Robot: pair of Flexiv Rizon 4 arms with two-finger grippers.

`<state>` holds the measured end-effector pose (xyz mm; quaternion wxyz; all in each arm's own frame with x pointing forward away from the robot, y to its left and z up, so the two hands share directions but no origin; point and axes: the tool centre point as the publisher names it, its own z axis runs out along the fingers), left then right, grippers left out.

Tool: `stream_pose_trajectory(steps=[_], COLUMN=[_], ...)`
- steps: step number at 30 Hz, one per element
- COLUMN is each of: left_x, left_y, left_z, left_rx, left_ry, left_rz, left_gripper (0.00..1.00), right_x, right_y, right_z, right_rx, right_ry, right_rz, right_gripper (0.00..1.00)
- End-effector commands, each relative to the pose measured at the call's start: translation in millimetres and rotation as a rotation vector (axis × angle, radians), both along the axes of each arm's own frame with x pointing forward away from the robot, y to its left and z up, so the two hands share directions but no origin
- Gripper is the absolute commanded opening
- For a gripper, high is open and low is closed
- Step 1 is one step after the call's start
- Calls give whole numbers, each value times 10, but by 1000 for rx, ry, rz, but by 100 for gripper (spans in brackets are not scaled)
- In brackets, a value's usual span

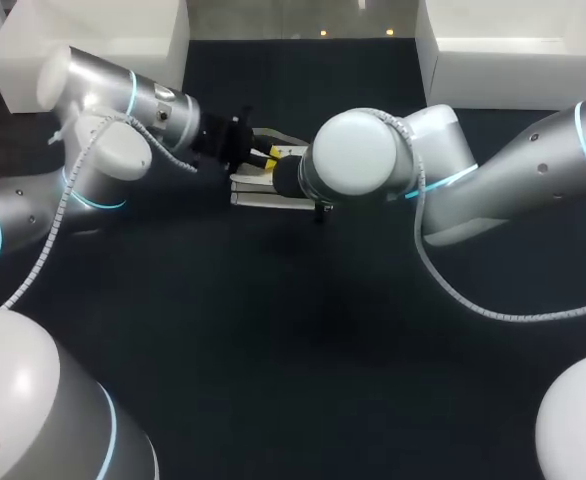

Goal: Pick up the bag, open it, inspect its contents, close it, and place it on the opposite side

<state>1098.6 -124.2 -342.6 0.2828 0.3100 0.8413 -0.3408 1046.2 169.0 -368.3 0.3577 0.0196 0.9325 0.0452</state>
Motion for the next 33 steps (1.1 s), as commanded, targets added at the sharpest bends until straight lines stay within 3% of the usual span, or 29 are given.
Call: stream_pose_trajectory(steps=[1, 8, 21, 30, 31, 33], left_x=[39, 41, 130, 44, 31, 7], left_y=[91, 227, -24, 143, 159, 179], left_z=[-79, -143, -156, -54, -36, -5], left_rx=[17, 24, -11, -25, -36, -42], left_ry=[23, 46, 25, 25, 28, 26], left_rz=[-5, 5, 28, 39, 38, 41], left_gripper=[0, 0, 0, 0, 19, 48], right_x=[-6, -6, -6, -6, -6, -6], right_y=[3, 3, 3, 3, 3, 3], right_z=[-23, -23, -23, -23, -23, -23], right_rx=[2, 2, 2, 2, 2, 2], right_ry=[-6, -6, -6, -6, -6, -6], right_rz=[0, 0, 0, 0, 0, 0], right_gripper=[0, 0, 0, 0, 0, 0])
